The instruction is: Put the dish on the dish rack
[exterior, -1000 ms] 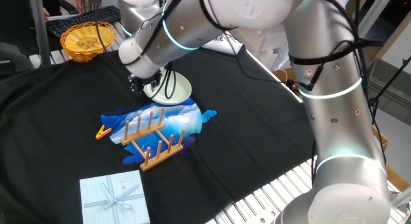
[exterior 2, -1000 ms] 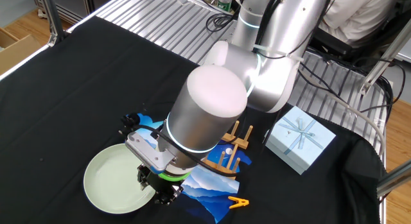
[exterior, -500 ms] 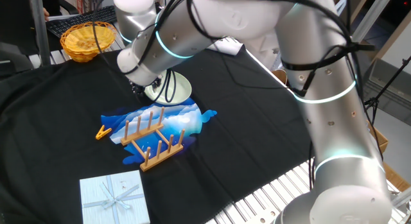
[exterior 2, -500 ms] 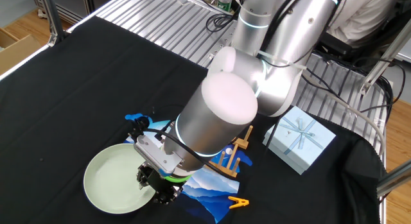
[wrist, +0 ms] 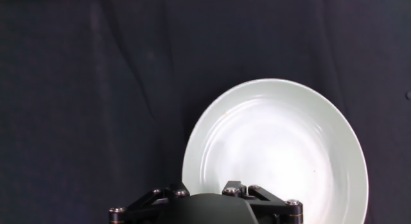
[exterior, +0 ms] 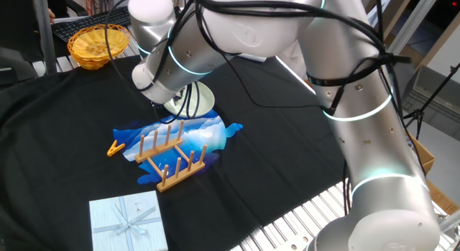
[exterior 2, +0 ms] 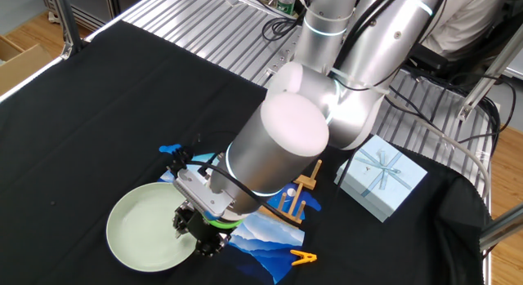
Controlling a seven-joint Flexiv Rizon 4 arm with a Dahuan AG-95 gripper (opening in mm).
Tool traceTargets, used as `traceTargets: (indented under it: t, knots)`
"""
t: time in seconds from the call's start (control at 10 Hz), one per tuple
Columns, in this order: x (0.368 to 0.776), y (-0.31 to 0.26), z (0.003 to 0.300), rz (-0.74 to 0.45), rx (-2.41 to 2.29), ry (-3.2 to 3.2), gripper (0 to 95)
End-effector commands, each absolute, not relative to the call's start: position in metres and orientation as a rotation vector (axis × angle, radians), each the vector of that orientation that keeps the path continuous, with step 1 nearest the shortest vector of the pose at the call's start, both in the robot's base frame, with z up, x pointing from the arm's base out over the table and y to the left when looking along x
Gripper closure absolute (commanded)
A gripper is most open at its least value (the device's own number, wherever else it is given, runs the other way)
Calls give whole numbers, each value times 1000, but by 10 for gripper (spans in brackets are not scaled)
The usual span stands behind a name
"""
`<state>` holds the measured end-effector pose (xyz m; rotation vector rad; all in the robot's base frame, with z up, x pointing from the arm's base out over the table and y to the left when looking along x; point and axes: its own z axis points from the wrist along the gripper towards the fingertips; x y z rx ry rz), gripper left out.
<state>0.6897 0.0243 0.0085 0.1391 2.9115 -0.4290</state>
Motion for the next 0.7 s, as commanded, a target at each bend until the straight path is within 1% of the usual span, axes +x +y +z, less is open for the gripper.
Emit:
traceTargets:
  t: [0.1,0.2,0.4,0.5,0.7]
  knots:
    - [688,23,1,-407,138,2896,570]
    - [687,23,2,-407,133,2897,760]
    - [688,25,12,-414,117,2900,760]
    - [688,25,8,-424,114,2876,950]
    - [686,23,-2,-437,98,2845,950]
